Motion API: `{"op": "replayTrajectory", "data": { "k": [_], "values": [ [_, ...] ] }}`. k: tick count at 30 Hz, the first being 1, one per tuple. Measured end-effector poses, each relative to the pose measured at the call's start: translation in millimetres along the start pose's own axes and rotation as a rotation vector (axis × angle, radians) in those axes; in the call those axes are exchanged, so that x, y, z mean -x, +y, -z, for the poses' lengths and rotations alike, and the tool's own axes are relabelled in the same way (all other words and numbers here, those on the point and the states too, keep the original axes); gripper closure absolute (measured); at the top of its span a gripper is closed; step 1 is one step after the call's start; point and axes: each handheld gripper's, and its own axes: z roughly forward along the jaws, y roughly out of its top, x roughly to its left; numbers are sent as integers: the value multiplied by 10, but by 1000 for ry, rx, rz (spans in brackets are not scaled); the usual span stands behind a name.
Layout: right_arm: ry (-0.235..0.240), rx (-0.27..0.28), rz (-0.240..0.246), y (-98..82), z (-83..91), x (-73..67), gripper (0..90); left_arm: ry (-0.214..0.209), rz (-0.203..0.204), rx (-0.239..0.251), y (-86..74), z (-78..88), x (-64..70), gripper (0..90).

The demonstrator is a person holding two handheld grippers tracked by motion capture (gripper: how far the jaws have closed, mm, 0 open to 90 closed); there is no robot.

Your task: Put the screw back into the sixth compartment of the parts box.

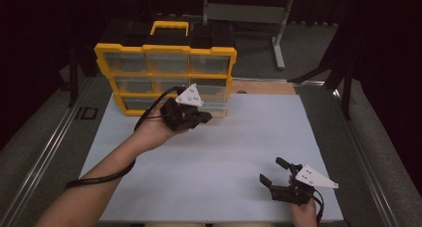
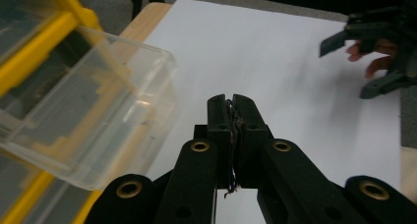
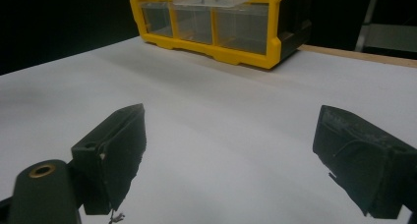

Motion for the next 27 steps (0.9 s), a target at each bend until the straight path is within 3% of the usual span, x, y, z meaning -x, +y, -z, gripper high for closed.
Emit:
{"op": "replayTrajectory", "data": {
  "k": [20,24,27],
  "values": [
    [2,2,4,0,5,3,126,153,78,-11,222,-197,-454,883],
    [3,2,0,-1,2,5,126,189,90,-44,242,-287,-538,883],
    [3,1,3,1,3,1,126,187,104,-70,243,-338,-593,883]
  ]
}}
